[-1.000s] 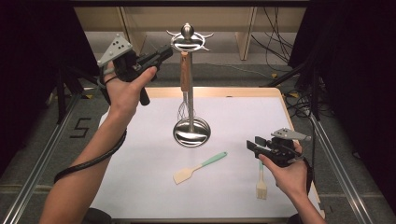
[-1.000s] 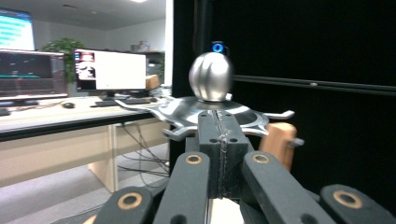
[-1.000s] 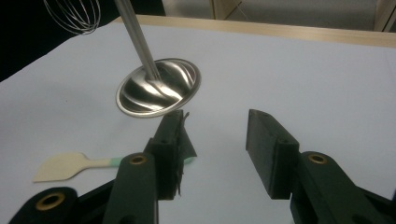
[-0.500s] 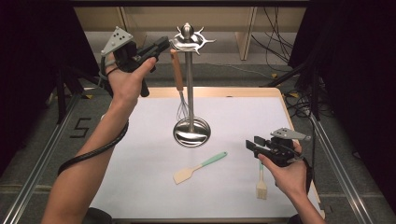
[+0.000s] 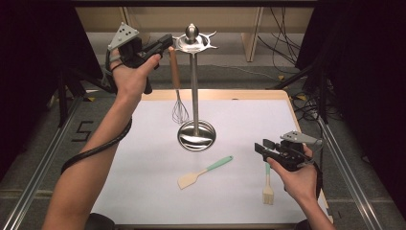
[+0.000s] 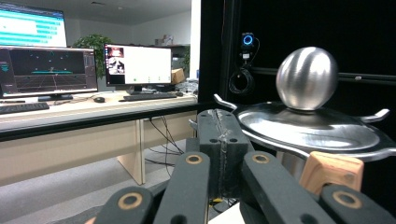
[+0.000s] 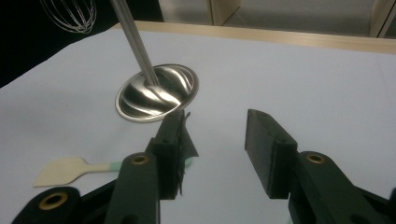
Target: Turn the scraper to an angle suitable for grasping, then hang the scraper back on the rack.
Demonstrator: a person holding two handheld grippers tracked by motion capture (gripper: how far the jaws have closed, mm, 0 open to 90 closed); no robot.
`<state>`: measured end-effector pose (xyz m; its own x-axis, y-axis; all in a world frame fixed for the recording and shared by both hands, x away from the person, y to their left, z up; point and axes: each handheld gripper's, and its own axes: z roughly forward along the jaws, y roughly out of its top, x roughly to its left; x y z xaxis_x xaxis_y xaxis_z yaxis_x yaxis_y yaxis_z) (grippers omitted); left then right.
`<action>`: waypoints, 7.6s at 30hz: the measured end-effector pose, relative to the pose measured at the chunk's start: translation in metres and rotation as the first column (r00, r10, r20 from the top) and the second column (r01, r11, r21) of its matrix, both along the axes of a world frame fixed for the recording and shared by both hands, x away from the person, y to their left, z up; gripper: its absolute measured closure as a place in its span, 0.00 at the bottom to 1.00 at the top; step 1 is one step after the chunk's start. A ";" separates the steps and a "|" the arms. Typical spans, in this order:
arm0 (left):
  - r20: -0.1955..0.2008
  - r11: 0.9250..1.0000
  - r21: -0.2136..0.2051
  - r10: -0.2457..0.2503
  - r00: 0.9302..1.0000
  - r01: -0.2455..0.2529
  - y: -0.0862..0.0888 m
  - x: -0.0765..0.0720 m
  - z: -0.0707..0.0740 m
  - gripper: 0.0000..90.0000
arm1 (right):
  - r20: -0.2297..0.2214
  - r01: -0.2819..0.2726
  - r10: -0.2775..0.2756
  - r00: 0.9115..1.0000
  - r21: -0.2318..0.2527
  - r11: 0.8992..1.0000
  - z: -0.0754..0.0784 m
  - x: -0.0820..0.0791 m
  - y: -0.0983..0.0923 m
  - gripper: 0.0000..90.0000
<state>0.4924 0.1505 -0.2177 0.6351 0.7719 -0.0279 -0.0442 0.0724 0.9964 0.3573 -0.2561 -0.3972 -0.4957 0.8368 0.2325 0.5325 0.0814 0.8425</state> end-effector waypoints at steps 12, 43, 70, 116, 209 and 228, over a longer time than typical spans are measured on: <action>-0.011 1.000 0.000 0.011 1.000 -0.011 0.006 -0.004 -0.002 0.97 | 0.002 0.034 -0.034 0.999 -0.025 0.999 0.001 0.002 -0.002 0.65; -0.134 0.987 0.160 0.041 0.990 -0.019 0.044 -0.075 -0.073 0.45 | -0.065 0.025 -0.031 0.997 -0.096 0.995 0.005 0.004 -0.002 0.76; -0.570 0.768 0.485 -0.084 0.817 0.418 -0.019 -0.088 -0.147 0.64 | -0.253 -0.078 0.024 0.967 -0.204 0.976 -0.008 0.003 0.005 0.81; -0.763 0.379 0.610 0.043 0.645 0.696 -0.123 -0.077 -0.229 0.62 | -0.277 -0.094 0.032 0.960 -0.214 0.972 -0.015 0.004 0.010 0.80; -0.781 0.379 0.595 0.064 0.621 0.709 -0.137 -0.073 -0.242 0.76 | -0.267 -0.076 0.036 0.963 -0.143 0.987 -0.023 0.012 0.008 0.76; -0.778 0.418 0.595 0.083 0.623 0.687 -0.134 -0.074 -0.241 0.90 | -0.282 -0.078 0.032 0.959 -0.154 0.985 -0.022 0.012 0.000 0.76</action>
